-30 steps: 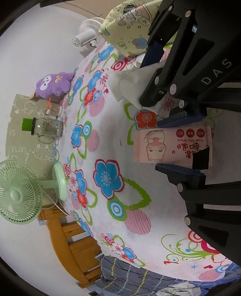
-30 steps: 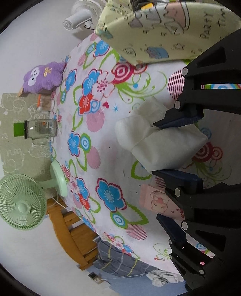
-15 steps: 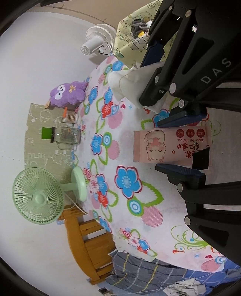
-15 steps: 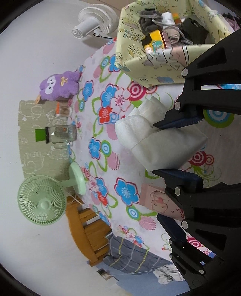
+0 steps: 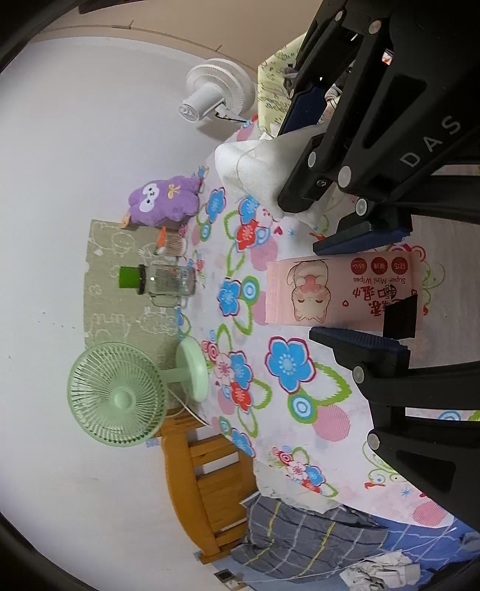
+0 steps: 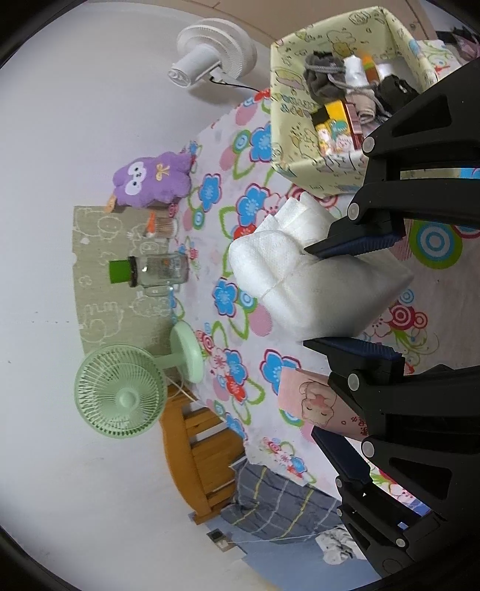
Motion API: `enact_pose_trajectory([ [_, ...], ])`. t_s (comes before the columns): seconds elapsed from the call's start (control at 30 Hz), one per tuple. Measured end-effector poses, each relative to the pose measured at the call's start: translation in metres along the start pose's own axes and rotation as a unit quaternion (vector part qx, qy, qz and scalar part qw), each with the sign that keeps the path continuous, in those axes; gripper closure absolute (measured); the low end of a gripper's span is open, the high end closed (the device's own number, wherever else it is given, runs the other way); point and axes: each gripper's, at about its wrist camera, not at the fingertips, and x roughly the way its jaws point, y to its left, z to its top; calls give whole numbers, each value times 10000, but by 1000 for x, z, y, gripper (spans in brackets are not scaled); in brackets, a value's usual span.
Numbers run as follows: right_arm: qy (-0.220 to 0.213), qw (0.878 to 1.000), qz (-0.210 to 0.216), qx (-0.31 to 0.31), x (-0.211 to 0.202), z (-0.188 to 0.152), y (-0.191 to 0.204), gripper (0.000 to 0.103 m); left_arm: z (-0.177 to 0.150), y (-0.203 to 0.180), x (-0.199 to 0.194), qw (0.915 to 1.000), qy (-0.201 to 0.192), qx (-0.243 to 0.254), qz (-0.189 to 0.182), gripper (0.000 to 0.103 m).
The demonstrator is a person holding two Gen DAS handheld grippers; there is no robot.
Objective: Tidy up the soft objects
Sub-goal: 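Lift the wipe pack and sponge and carry both toward the fabric box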
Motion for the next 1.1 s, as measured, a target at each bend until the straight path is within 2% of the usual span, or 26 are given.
enact_pose_trajectory([
  [0.5, -295, 9995, -88, -33, -25, 15, -21, 60, 14, -26, -14, 9995, -278, 75, -127, 64],
  [1.1, -397, 9984, -409, 58, -39, 17, -71, 60, 23, -80, -8, 9983, -305, 346, -370, 64],
])
